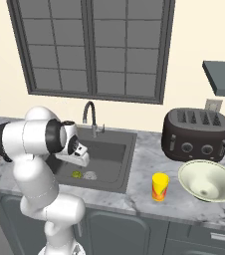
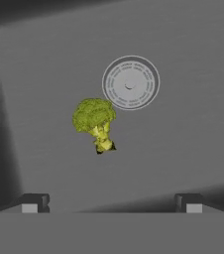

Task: Remove the garlic and broccoli from the sink. Then move the bowl and cup from the counter to the sink for washing.

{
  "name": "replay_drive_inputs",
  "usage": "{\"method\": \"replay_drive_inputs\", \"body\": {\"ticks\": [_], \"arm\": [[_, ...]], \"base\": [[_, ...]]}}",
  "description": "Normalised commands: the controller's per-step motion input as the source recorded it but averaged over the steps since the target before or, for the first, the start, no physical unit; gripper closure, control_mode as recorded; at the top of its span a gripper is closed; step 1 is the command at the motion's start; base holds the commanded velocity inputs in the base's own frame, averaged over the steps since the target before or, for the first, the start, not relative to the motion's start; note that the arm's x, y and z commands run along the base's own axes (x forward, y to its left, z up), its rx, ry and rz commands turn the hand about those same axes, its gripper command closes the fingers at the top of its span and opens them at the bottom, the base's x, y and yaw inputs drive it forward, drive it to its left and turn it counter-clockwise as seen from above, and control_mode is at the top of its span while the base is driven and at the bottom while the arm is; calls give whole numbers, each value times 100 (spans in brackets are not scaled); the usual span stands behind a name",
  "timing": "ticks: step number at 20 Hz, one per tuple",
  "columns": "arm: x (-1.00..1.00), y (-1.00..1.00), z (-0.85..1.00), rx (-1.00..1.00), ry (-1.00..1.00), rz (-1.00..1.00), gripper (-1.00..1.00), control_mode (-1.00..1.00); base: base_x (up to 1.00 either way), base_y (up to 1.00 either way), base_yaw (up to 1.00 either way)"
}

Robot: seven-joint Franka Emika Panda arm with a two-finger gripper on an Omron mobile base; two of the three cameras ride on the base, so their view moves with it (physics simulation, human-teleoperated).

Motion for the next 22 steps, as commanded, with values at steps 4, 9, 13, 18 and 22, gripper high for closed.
{"method": "replay_drive_inputs", "body": {"ticks": [4, 9, 13, 18, 22], "arm": [[1, 6, -16, 0, 0, -5, -100, -100], [4, 5, -18, 0, 0, -4, -100, -100], [4, 1, -17, 0, 0, -3, -100, -100], [7, 0, -16, -1, 0, -2, -100, -100], [9, 0, -15, -1, 0, -2, -100, -100]], "base": [[0, 0, 0], [0, 0, 0], [0, 0, 0], [0, 0, 0], [0, 0, 0]]}}
